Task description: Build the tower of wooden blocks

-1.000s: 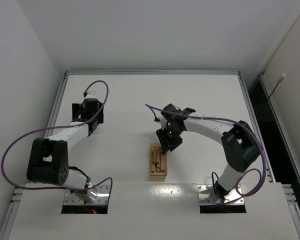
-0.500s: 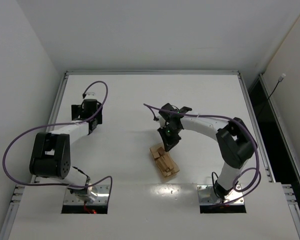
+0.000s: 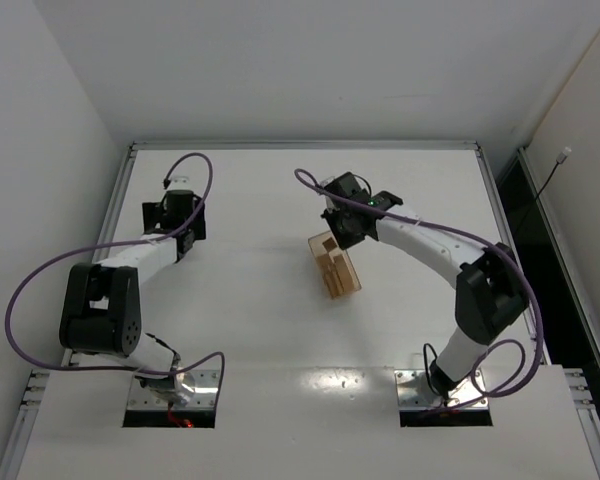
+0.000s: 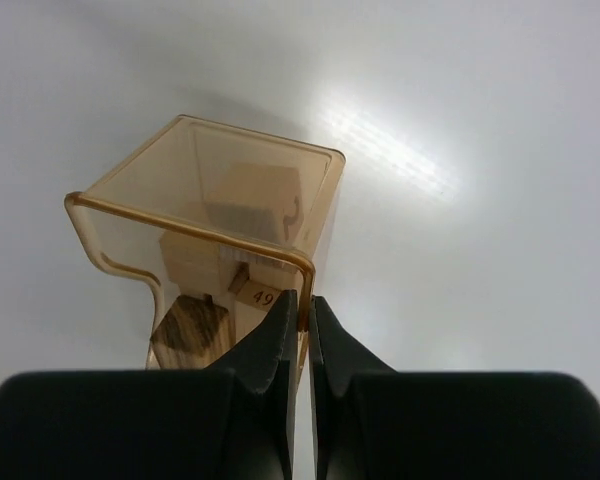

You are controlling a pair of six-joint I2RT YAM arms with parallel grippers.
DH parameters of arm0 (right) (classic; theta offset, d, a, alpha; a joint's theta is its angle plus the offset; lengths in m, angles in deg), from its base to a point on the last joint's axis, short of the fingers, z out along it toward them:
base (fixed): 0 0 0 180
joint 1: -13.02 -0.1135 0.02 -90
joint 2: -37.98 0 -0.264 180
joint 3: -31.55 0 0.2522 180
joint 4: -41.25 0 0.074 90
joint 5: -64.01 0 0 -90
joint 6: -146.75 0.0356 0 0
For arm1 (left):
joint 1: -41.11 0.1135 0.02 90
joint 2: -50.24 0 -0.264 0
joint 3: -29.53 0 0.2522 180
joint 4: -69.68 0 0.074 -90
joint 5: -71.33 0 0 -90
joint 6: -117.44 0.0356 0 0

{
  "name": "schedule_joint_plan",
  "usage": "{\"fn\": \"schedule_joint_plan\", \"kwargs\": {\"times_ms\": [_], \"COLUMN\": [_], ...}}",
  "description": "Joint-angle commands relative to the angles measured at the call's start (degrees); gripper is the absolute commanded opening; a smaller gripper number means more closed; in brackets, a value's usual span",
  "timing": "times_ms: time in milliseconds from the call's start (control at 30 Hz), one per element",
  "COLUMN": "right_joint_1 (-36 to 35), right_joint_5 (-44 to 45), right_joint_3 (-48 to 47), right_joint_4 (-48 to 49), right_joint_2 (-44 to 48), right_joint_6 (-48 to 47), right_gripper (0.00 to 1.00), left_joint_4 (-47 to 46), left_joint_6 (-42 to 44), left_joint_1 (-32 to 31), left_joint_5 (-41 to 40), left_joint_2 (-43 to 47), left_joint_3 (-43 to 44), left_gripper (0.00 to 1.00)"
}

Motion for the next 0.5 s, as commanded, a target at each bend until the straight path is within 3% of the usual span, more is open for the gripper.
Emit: {"fn": "schedule_joint_plan", "kwargs": {"times_ms": [0, 300, 467], "right_joint_1": [0.7, -1.4, -3.2], "right_joint_5": [9.6, 17.3, 22.8], "right_joint_3": [-6.4, -7.0, -3.3], "right_joint_4": [8.1, 28.1, 40.3], "right_joint_2": [-0.9, -6.4, -9.4], "right_joint_6": [-6.8, -17.8, -26.6], "right_gripper": [0.0, 0.0, 0.0], "left_joint_4": [1.5, 5.5, 8.8], "left_joint_6": [-2.1, -1.9, -2.6], "left_joint_1": [0.7, 1.3, 5.8], "left_joint_5": [0.3, -2.5, -0.2], "left_joint_2": [1.0, 2.1, 2.1], "left_joint_3": [2.2, 3.3, 5.2], "left_gripper": [0.99, 0.99, 0.99]}}
